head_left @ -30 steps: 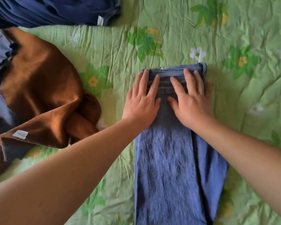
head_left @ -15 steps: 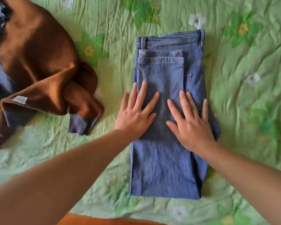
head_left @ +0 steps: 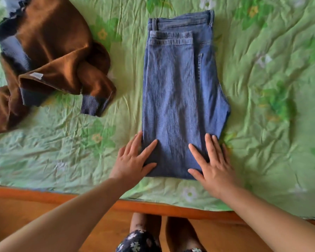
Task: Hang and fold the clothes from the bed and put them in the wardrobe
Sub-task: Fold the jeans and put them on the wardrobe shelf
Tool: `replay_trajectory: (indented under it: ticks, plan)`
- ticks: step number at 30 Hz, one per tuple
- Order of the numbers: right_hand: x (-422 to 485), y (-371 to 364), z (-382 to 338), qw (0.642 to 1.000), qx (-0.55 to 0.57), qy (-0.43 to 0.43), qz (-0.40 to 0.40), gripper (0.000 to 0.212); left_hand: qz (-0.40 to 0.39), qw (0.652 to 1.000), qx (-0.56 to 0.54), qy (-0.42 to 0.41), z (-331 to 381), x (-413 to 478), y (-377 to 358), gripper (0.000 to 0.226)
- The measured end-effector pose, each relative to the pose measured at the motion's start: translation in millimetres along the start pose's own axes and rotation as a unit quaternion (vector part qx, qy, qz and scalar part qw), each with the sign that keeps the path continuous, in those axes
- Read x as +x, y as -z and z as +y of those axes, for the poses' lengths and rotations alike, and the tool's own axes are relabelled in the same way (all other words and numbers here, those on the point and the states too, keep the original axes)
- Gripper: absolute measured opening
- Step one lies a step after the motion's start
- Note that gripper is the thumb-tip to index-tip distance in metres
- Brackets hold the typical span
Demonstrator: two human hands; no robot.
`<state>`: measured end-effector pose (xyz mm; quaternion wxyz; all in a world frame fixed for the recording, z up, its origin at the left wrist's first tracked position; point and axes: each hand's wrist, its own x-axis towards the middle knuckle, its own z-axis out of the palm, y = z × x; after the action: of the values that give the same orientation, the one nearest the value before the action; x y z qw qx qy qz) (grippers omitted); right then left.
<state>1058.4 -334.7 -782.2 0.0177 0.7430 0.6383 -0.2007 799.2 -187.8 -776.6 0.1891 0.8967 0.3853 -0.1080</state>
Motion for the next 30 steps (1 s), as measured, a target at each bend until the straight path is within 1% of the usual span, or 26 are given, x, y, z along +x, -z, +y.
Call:
replay_trajectory:
  ticks: [2, 3, 4, 5, 6, 7, 8, 9, 11, 12, 13, 15, 16, 17, 18, 19, 20, 21, 22, 24, 25, 26, 27, 28, 29, 30]
  plan:
    - [-5, 9, 10, 0.997, 0.053, -0.009, 0.057, 0.056, 0.044, 0.988, -0.138, 0.057, -5, 6, 7, 0.048]
    - [-5, 15, 16, 0.992, 0.081, -0.025, 0.092, 0.048, 0.049, 0.965, -0.235, 0.106, -6, 13, 13, 0.041]
    - [-2, 22, 21, 0.986, 0.110, -0.059, 0.111, 0.042, 0.033, 0.924, -0.342, 0.168, -7, 21, 22, 0.046]
    - [4, 23, 29, 0.978, 0.145, -0.099, 0.109, 0.043, 0.004, 0.867, -0.447, 0.221, -6, 30, 31, 0.056]
    - [12, 28, 33, 0.968, 0.191, -0.143, 0.079, 0.050, -0.023, 0.810, -0.527, 0.257, -4, 36, 37, 0.062]
    - [21, 31, 35, 0.948, 0.253, -0.187, 0.044, 0.058, -0.048, 0.775, -0.570, 0.270, -3, 40, 44, 0.064]
    - [30, 38, 32, 0.917, 0.329, -0.227, 0.016, 0.064, -0.070, 0.766, -0.582, 0.264, -1, 43, 49, 0.065]
    - [38, 42, 29, 0.872, 0.418, -0.253, 0.004, 0.067, -0.083, 0.774, -0.576, 0.249, -1, 44, 52, 0.066]
    - [46, 55, 23, 0.780, 0.558, -0.282, -0.031, 0.069, -0.091, 0.825, -0.521, 0.200, -3, 45, 56, 0.070]
    - [48, 60, 24, 0.763, 0.580, -0.280, -0.056, 0.071, -0.084, 0.857, -0.478, 0.173, -5, 46, 55, 0.072]
    - [49, 68, 24, 0.759, 0.589, -0.267, -0.083, 0.072, -0.069, 0.892, -0.424, 0.143, -8, 47, 54, 0.073]
    - [50, 73, 30, 0.792, 0.551, -0.233, -0.120, 0.073, -0.032, 0.950, -0.302, 0.069, -14, 49, 52, 0.073]
    - [51, 73, 33, 0.829, 0.506, -0.212, -0.113, 0.074, 0.000, 0.973, -0.228, 0.014, -18, 51, 52, 0.070]
    - [52, 74, 33, 0.873, 0.444, -0.185, -0.084, 0.075, 0.033, 0.984, -0.168, -0.053, -22, 52, 50, 0.064]
    - [54, 75, 32, 0.918, 0.367, -0.148, -0.039, 0.074, 0.071, 0.984, -0.124, -0.105, -26, 53, 50, 0.055]
    - [55, 75, 32, 0.951, 0.294, -0.098, 0.012, 0.072, 0.101, 0.980, -0.103, -0.135, -29, 55, 50, 0.044]
    - [56, 77, 33, 0.971, 0.231, -0.036, 0.056, 0.068, 0.125, 0.976, -0.098, -0.150, -30, 59, 54, 0.036]
    - [58, 77, 37, 0.980, 0.173, 0.026, 0.096, 0.064, 0.154, 0.970, -0.101, -0.162, -31, 63, 57, 0.030]
    - [62, 79, 42, 0.982, 0.132, 0.068, 0.114, 0.059, 0.173, 0.964, -0.100, -0.174, -31, 69, 63, 0.026]
    - [73, 92, 50, 0.979, 0.083, 0.105, 0.152, 0.046, 0.193, 0.957, -0.080, -0.202, -34, 82, 75, 0.020]
    - [80, 102, 52, 0.977, 0.076, 0.109, 0.169, 0.038, 0.185, 0.960, -0.090, -0.189, -34, 90, 83, 0.020]
    - [88, 115, 53, 0.975, 0.075, 0.105, 0.182, 0.029, 0.171, 0.965, -0.128, -0.152, -31, 100, 96, 0.021]
    - [96, 124, 55, 0.974, 0.077, 0.101, 0.190, 0.023, 0.156, 0.964, -0.197, -0.082, -30, 111, 108, 0.023]
    - [106, 136, 56, 0.974, 0.085, 0.098, 0.185, 0.022, 0.124, 0.951, -0.281, -0.011, -29, 123, 120, 0.022]
    - [120, 147, 59, 0.975, 0.118, 0.090, 0.165, 0.024, 0.090, 0.928, -0.360, 0.042, -29, 136, 130, 0.019]
    - [137, 160, 60, 0.972, 0.182, 0.049, 0.140, 0.024, 0.083, 0.906, -0.410, 0.059, -32, 153, 139, 0.016]
